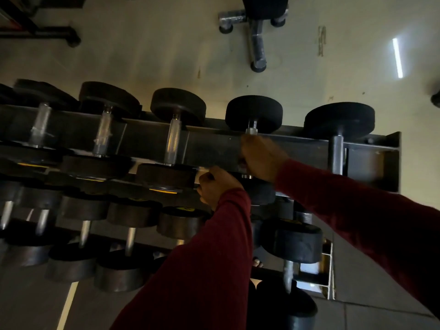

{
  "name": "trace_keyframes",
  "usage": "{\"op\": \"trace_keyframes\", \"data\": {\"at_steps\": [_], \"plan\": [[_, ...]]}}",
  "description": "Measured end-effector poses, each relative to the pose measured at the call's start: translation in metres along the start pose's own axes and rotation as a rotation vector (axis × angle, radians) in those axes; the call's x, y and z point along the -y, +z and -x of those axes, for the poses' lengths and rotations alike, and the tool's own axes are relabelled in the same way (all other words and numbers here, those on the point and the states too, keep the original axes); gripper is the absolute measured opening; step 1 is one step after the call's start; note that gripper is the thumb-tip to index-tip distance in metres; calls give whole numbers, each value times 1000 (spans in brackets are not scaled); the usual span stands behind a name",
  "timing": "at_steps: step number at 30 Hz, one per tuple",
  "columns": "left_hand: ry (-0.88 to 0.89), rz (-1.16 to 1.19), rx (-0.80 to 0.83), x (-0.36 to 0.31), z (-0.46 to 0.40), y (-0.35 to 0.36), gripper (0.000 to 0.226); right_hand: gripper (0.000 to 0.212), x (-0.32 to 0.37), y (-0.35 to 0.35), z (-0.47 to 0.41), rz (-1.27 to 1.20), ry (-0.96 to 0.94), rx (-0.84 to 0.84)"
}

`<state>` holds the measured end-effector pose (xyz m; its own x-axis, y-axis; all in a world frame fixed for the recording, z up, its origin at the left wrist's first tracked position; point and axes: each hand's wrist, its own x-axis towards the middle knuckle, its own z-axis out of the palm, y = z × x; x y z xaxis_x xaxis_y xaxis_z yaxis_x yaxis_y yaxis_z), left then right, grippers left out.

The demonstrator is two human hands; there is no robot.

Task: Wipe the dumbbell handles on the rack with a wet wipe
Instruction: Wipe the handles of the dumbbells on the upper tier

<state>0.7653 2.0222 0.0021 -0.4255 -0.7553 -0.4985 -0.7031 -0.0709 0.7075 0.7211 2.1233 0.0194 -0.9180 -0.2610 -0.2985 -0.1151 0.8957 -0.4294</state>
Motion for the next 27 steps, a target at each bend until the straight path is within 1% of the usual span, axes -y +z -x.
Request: {"op": "trace_keyframes", "data": {"at_steps": [1, 2, 3, 4, 6, 8, 9, 10, 11, 13, 14, 16, 18, 19, 21, 22, 23, 25, 27], "plan": [[0, -7, 7, -1, 0, -1, 35, 20, -4, 4, 5, 20, -31, 50], [-2, -19, 18, -1, 1, -2, 35, 22, -10, 5, 6, 4, -22, 57], [-1, -36, 29, -2, 1, -2, 36, 20, -13, 2, 8, -71, 34, 35], [4, -56, 44, -1, 1, -3, 37, 17, -16, -2, 11, -228, 139, 7], [39, -108, 91, -1, 0, -3, 39, 20, -25, -5, 21, -646, 361, -74], [164, -262, 127, -2, -1, -4, 42, 19, -29, -6, 39, -1105, 504, -134], [294, -394, 155, -1, -1, -5, 43, 20, -29, -5, 49, -1302, 553, -148], [478, -521, 212, 0, -2, -7, 42, 22, -30, -3, 58, -1482, 596, -159], [698, -606, 280, -1, -3, -9, 40, 25, -32, 0, 66, -1653, 627, -181], [1088, -657, 460, -4, -1, -17, 34, 28, -37, 3, 77, -1908, 651, -259], [1241, -716, 558, -5, 1, -20, 37, 30, -38, 4, 80, -1972, 636, -293], [1492, -993, 700, -9, 7, -21, 51, 33, -38, 1, 85, -2005, 599, -355], [1660, -1327, 724, -11, 15, -17, 62, 34, -39, -2, 87, -1992, 609, -427], [1737, -1485, 686, -11, 21, -14, 62, 36, -39, -5, 89, -2001, 594, -459], [1838, -1735, 576, -10, 38, -7, 50, 39, -43, -5, 90, -2006, 573, -499], [1845, -1833, 552, -10, 47, -2, 41, 39, -45, -3, 90, -1992, 563, -497], [1847, -1916, 550, -7, 54, 3, 37, 39, -45, -2, 91, -1978, 548, -485], [1885, -2057, 582, -2, 65, 10, 36, 37, -47, 0, 95, -1941, 495, -453], [1979, -2102, 599, -4, 66, 12, 35, 37, -48, 1, 99, -1917, 439, -430]]}}
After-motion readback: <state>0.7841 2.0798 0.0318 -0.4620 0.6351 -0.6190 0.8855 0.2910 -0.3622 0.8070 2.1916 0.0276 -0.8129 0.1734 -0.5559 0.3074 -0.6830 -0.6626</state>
